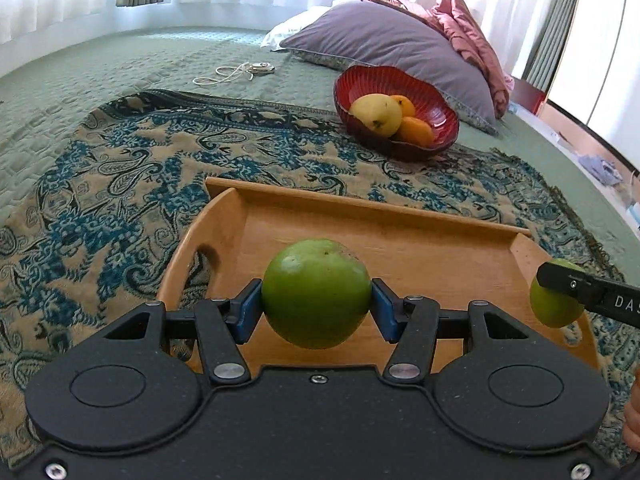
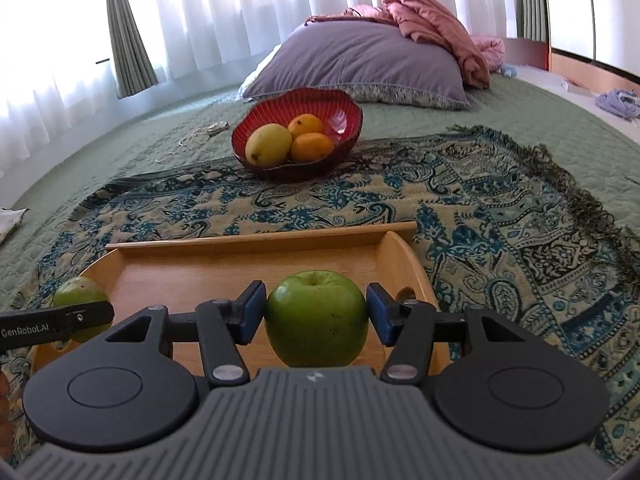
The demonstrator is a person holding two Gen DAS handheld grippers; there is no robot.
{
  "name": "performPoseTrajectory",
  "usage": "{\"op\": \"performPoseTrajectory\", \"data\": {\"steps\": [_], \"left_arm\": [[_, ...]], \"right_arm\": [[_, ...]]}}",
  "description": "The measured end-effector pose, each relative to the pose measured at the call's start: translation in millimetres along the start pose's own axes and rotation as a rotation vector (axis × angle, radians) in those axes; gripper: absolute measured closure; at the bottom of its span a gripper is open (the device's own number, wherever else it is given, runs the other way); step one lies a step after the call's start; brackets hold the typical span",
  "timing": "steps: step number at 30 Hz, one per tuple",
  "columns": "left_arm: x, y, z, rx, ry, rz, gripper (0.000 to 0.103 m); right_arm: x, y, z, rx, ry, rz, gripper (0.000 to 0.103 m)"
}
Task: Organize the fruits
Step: 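Carry the green apple in the left tool onto the tray while the right tool carries its apple there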
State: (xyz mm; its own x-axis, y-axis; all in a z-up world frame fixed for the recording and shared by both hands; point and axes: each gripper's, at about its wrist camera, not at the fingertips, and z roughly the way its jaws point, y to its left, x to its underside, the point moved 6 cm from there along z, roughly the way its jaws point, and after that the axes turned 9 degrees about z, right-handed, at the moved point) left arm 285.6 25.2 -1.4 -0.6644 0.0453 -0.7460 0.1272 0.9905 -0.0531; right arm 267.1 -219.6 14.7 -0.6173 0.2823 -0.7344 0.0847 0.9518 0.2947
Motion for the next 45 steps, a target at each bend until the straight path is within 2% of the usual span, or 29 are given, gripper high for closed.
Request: {"op": "performPoseTrajectory", "data": {"steps": [13,45], "left_arm": [[5,-11,13,-0.051,-0.013,0.066,0.049],[11,-13,15,-0.082,-0.009,0.090,0.049]], "right_arm": [[6,-6,22,0.025,0.027,0.026,0.045],[12,-5,21,0.016,0.020,0.002,0.044]]}}
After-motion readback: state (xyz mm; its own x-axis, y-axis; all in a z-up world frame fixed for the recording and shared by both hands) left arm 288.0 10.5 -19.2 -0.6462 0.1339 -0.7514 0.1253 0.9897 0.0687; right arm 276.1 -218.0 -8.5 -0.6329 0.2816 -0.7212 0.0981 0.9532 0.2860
